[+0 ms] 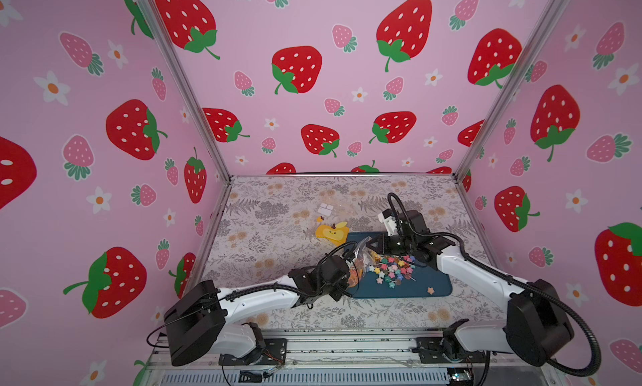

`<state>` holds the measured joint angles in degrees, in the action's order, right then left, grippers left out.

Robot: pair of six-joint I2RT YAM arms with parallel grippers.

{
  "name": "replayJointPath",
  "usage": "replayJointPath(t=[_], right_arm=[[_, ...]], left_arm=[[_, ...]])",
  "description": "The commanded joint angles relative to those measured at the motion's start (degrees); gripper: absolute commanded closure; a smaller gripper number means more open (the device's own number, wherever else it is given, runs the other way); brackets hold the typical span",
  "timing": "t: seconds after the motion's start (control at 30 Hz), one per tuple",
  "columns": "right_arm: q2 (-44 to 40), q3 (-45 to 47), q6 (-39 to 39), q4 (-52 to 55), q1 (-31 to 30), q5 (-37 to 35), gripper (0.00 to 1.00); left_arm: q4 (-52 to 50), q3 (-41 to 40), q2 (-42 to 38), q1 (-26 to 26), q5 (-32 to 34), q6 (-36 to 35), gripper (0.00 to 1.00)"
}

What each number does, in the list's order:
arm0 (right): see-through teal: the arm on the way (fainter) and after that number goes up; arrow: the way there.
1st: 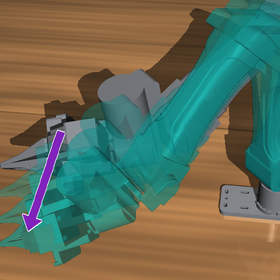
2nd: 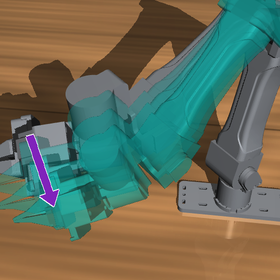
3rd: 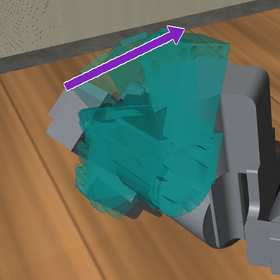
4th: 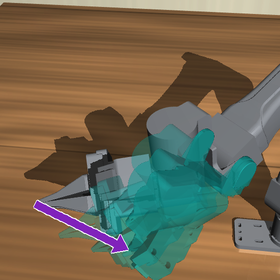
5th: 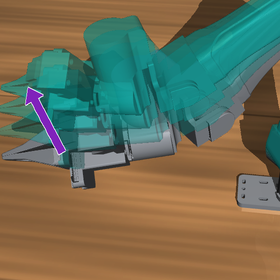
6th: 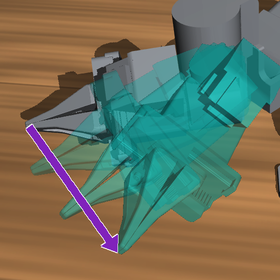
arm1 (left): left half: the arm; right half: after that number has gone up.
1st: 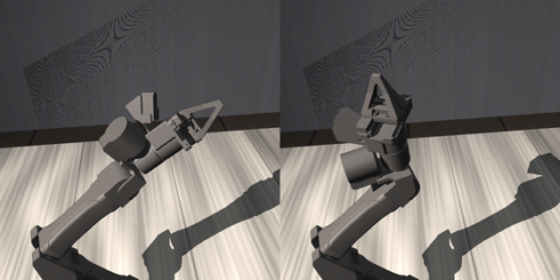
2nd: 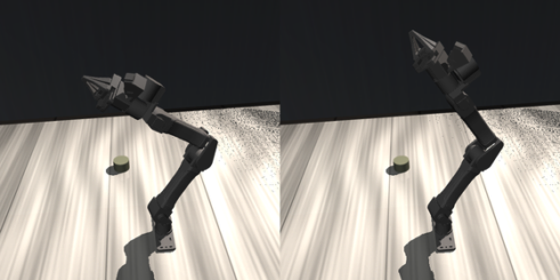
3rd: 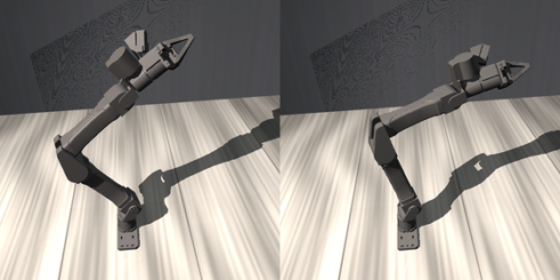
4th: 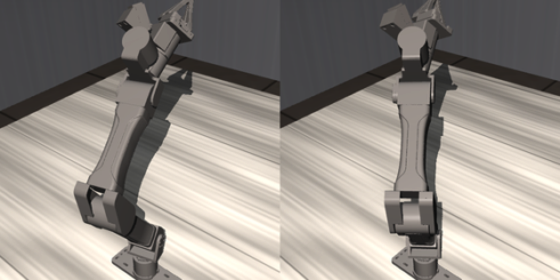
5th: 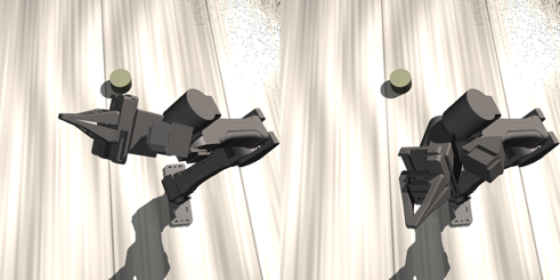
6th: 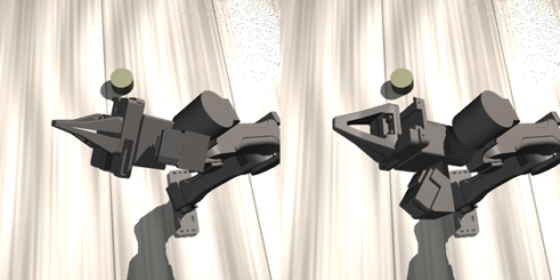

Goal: Pour candies out of the ziploc bag
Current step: 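Pick up the ziploc bag from the center of the board, then pour the candies out of the ziploc bag onto the tray.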

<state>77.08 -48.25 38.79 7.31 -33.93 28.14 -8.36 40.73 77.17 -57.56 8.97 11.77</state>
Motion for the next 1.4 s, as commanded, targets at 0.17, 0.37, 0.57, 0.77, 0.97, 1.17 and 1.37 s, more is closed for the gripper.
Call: replayJointPath(t=[0.17, 0.37, 0.57, 0.77, 0.97, 1.17, 1.37], right_arm=[[1.3, -1.4, 0.3, -2.8, 0.4, 1.2, 1.00], [1.4, -1.6, 0.4, -2.9, 0.4, 1.4, 1.00], [-2.2, -0.6, -1.1, -1.2, 0.4, -0.7, 1.00], [-5.9, 0.3, -4.5, 0.0, 0.4, -0.2, 1.00], [-6.7, 1.7, -5.7, 0.1, 0.6, -0.4, 1.00], [-7.8, 5.7, -4.9, -2.3, 0.9, -1.6, 1.00], [-11.2, 7.4, -4.9, -2.2, 2.1, -3.0, 1.00]], left_arm=[[0.0, -0.1, -2.7, 0.0, 1.7, -1.6, 1.00], [-3.6, 0.8, -6.7, 0.1, 2.1, -2.1, 1.00], [-10.3, 6.6, -14.0, 1.3, 2.7, -7.2, 1.00], [-13.7, 14.0, -13.9, 3.2, -0.3, -11.1, 1.00], [-17.5, 23.6, -9.1, 4.1, -2.1, -15.1, 1.00], [-22.7, 34.5, -2.6, 5.1, -3.8, -19.0, 1.00], [-25.6, 40.1, 1.4, 5.6, -4.4, -20.5, 1.00]])
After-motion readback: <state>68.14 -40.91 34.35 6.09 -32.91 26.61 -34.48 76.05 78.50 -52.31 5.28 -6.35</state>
